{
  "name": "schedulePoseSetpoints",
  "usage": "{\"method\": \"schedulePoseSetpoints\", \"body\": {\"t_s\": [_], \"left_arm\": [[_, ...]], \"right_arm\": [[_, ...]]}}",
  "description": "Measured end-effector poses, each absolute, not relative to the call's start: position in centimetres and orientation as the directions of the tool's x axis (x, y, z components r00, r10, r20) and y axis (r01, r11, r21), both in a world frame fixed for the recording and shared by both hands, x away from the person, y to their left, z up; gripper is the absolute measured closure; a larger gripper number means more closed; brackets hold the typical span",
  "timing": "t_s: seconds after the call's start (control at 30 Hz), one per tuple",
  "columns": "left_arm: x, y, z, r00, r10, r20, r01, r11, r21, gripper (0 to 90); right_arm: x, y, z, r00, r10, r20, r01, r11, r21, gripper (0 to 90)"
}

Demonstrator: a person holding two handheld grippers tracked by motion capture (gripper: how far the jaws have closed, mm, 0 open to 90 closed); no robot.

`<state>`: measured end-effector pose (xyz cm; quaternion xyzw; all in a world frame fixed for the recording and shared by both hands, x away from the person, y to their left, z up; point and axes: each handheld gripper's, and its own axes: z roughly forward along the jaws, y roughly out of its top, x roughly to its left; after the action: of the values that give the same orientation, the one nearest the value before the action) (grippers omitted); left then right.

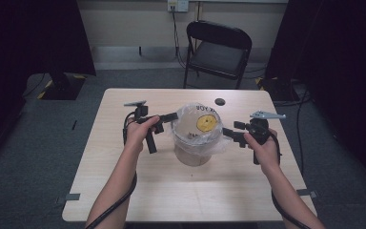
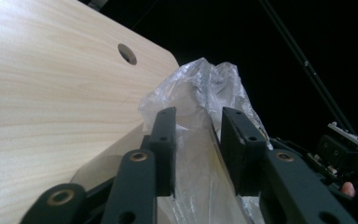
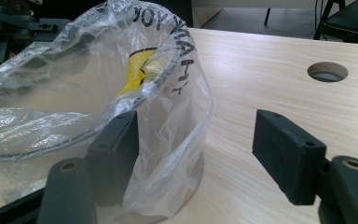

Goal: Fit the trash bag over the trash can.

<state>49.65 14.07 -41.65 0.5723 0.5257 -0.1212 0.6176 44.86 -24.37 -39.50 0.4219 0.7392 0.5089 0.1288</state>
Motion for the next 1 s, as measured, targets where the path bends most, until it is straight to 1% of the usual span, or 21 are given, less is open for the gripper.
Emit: {"method": "schedulePoseSetpoints", "body": {"t_s": [0.03,0.1,0.13,0.33,0.47,0.57,0.6,0.63,0.67,0.73,0.8,0.83,0.93,1.0], "left_arm": [[49.6,14.1,-41.4,0.428,0.457,-0.78,0.739,0.32,0.593,71.7],[49.4,14.4,-40.8,0.431,0.462,-0.775,0.726,0.332,0.602,83.7],[49.4,14.4,-40.6,0.443,0.476,-0.76,0.721,0.316,0.617,86.3],[48.8,14.7,-40.4,0.445,0.503,-0.741,0.708,0.31,0.635,86.9],[48.3,15.3,-41.0,0.429,0.477,-0.767,0.698,0.364,0.617,86.9],[47.6,15.7,-40.8,0.439,0.506,-0.742,0.664,0.374,0.648,86.8],[47.4,15.9,-40.8,0.443,0.508,-0.739,0.65,0.386,0.654,90.0],[47.2,16.2,-40.7,0.44,0.502,-0.745,0.644,0.402,0.651,89.9],[47.0,16.3,-40.6,0.444,0.51,-0.737,0.638,0.396,0.66,89.3],[46.6,16.3,-40.3,0.457,0.591,-0.665,0.64,0.301,0.707,90.0],[46.5,16.4,-40.4,0.464,0.567,-0.68,0.652,0.302,0.696,90.0],[46.4,16.5,-40.4,0.459,0.582,-0.671,0.648,0.298,0.701,90.0],[46.2,16.8,-40.7,0.452,0.583,-0.675,0.64,0.314,0.701,90.0],[45.9,16.9,-41.0,0.441,0.598,-0.669,0.641,0.311,0.702,90.0]], "right_arm": [[44.9,-24.4,-39.5,-0.61,0.755,0.241,0.494,0.124,0.861,31.1],[44.9,-24.4,-39.5,-0.609,0.756,0.24,0.494,0.125,0.861,31.1],[44.9,-24.4,-39.5,-0.61,0.756,0.238,0.492,0.125,0.862,31.1],[44.2,-24.3,-39.5,-0.621,0.748,0.235,0.487,0.133,0.863,31.3],[43.4,-24.2,-39.0,-0.638,0.737,0.224,0.466,0.138,0.874,31.1],[42.8,-23.8,-38.6,-0.654,0.723,0.223,0.462,0.147,0.875,31.0],[42.6,-23.6,-38.6,-0.663,0.716,0.22,0.459,0.157,0.874,31.0],[42.5,-23.4,-38.5,-0.667,0.713,0.215,0.457,0.164,0.874,31.0],[42.4,-23.2,-38.6,-0.669,0.713,0.212,0.459,0.171,0.872,31.0],[42.3,-22.8,-38.7,-0.676,0.707,0.209,0.457,0.179,0.871,31.0],[42.3,-22.4,-39.0,-0.681,0.702,0.209,0.462,0.19,0.866,31.0],[42.3,-22.2,-39.1,-0.683,0.699,0.211,0.465,0.194,0.864,31.0],[42.3,-21.8,-39.6,-0.69,0.691,0.214,0.475,0.21,0.855,31.1],[42.2,-21.6,-39.9,-0.697,0.685,0.211,0.485,0.234,0.843,34.2]]}}
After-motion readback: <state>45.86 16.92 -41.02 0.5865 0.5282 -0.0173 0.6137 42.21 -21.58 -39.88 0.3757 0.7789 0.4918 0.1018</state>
